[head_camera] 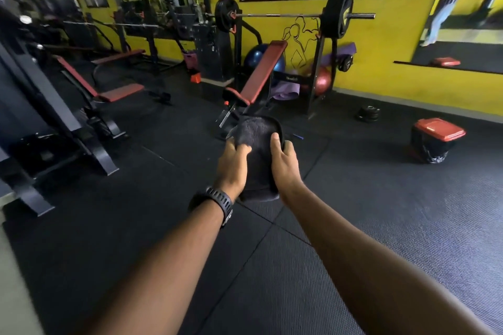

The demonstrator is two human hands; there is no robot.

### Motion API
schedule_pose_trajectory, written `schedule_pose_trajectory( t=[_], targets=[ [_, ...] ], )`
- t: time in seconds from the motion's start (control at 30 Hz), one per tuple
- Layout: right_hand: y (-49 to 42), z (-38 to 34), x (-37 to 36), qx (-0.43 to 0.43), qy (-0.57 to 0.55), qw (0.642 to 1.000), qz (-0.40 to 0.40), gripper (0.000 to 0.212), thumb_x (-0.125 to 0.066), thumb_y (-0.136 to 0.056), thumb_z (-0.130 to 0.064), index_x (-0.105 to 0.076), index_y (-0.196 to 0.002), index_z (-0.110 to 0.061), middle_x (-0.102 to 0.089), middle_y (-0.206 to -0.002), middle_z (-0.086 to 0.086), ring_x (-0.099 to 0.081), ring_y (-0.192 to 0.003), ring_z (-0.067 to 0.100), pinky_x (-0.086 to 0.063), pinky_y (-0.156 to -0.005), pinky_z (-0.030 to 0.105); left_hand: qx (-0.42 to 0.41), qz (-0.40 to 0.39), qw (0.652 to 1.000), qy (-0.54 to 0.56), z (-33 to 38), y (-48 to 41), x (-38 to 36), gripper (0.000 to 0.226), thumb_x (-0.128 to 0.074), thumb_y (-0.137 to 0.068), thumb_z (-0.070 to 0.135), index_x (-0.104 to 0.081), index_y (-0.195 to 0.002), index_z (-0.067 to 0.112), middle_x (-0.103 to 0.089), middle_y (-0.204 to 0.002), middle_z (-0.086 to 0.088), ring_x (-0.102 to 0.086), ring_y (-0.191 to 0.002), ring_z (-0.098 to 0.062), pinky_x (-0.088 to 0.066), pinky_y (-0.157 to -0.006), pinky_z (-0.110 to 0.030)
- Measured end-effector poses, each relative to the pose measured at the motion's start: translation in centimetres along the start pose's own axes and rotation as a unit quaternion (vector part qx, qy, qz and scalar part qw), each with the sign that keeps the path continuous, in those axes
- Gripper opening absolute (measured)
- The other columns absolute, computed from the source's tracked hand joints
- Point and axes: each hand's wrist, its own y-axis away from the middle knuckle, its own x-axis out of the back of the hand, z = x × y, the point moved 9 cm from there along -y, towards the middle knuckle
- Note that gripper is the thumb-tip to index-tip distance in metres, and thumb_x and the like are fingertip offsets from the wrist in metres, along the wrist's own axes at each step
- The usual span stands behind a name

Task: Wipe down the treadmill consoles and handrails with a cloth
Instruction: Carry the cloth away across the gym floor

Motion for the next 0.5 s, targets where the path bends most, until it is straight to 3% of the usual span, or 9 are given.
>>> schedule_pose_trajectory(
  t=[0.07,0.17,0.27,0.33,0.5],
  targets=[
    [-6.1,1.2,-1.1,-0.014,-0.010,1.000,0.015,0.054,-0.043,-0.088,-0.076,-0.051,-0.095,-0.023,-0.063,-0.104,0.001,-0.061,-0.101,0.024,-0.048,-0.101,0.053,0.012,-0.018,1.000,-0.014,-1.4,-5.7,-2.3,0.035,-0.051,-0.078,0.035,-0.054,-0.107,0.015,-0.064,-0.109,-0.009,-0.059,-0.096,-0.024,-0.045,-0.081,-0.039],
    [-15.7,3.5,-3.0,-0.043,-0.003,0.999,0.029,0.074,-0.037,-0.068,-0.089,-0.054,-0.106,-0.028,-0.065,-0.118,0.002,-0.061,-0.109,0.027,-0.046,-0.103,0.052,0.018,-0.020,0.999,-0.044,-3.6,-15.2,-5.6,0.027,-0.052,-0.089,0.025,-0.054,-0.113,0.012,-0.064,-0.109,-0.011,-0.060,-0.099,-0.029,-0.047,-0.084,-0.040],
    [-24.6,4.9,-5.1,-0.057,-0.024,0.998,0.013,0.066,-0.053,-0.064,-0.081,-0.057,-0.103,-0.028,-0.068,-0.112,-0.003,-0.064,-0.106,0.019,-0.049,-0.103,0.048,0.034,-0.015,0.996,-0.080,-5.4,-24.2,-8.3,0.031,-0.052,-0.091,0.028,-0.055,-0.120,0.016,-0.064,-0.108,-0.009,-0.061,-0.099,-0.030,-0.050,-0.092,-0.044],
    [-31.0,5.0,-6.5,-0.059,-0.031,0.998,0.001,0.058,-0.061,-0.067,-0.073,-0.057,-0.102,-0.028,-0.069,-0.109,-0.003,-0.066,-0.105,0.018,-0.052,-0.101,0.048,0.038,-0.018,0.996,-0.084,-6.0,-30.4,-10.1,0.030,-0.053,-0.091,0.033,-0.055,-0.118,0.018,-0.064,-0.111,-0.009,-0.061,-0.101,-0.029,-0.050,-0.094,-0.047],
    [-43.9,6.6,-9.5,-0.066,-0.015,0.998,0.006,0.036,-0.060,-0.093,-0.054,-0.057,-0.114,-0.025,-0.068,-0.111,-0.004,-0.064,-0.108,0.017,-0.049,-0.104,0.047,0.040,-0.035,0.991,-0.120,-8.2,-43.1,-13.4,0.040,-0.051,-0.093,0.043,-0.052,-0.128,0.023,-0.064,-0.125,-0.010,-0.060,-0.113,-0.030,-0.048,-0.100,-0.046]
  ],
)
